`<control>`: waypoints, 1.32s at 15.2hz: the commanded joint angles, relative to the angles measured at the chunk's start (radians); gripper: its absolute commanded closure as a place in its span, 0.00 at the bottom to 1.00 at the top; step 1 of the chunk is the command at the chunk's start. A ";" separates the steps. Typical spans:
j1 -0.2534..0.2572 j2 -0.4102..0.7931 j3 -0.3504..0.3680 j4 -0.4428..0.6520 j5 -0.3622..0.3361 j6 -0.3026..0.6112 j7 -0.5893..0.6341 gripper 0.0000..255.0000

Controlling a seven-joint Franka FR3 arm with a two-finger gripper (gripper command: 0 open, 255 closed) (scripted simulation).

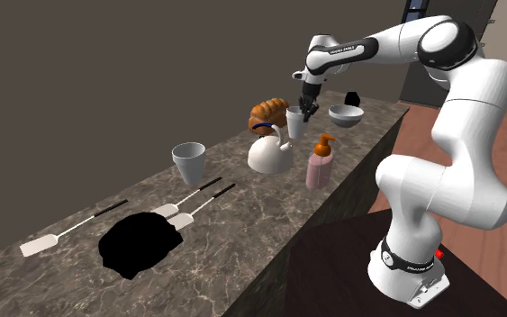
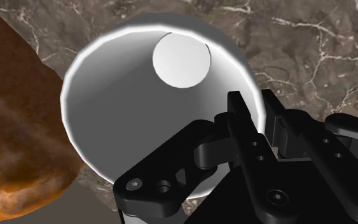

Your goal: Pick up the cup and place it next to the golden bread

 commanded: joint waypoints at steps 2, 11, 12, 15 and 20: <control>0.009 -0.016 -0.017 -0.020 -0.017 0.032 0.008 1.00; 0.015 -0.027 -0.030 -0.035 -0.030 0.054 0.014 1.00; 0.015 -0.027 -0.030 -0.035 -0.030 0.054 0.014 1.00; 0.015 -0.027 -0.030 -0.035 -0.030 0.054 0.014 0.00; -0.003 -0.002 -0.002 -0.003 -0.002 0.004 -0.003 0.00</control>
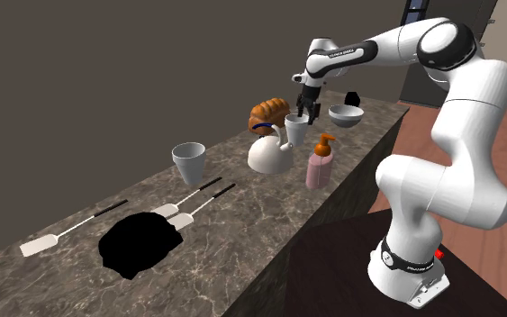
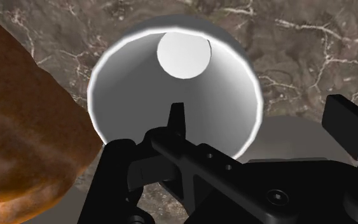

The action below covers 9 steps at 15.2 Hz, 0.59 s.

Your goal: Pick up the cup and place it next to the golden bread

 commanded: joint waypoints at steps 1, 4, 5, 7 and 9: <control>-0.015 0.019 0.022 0.032 0.023 -0.046 -0.017 0.00; -0.020 0.028 0.031 0.048 0.033 -0.067 -0.024 0.00; -0.020 0.028 0.031 0.048 0.033 -0.067 -0.024 0.00; -0.020 0.028 0.031 0.048 0.033 -0.067 -0.024 0.00; -0.020 0.028 0.031 0.048 0.033 -0.067 -0.024 0.00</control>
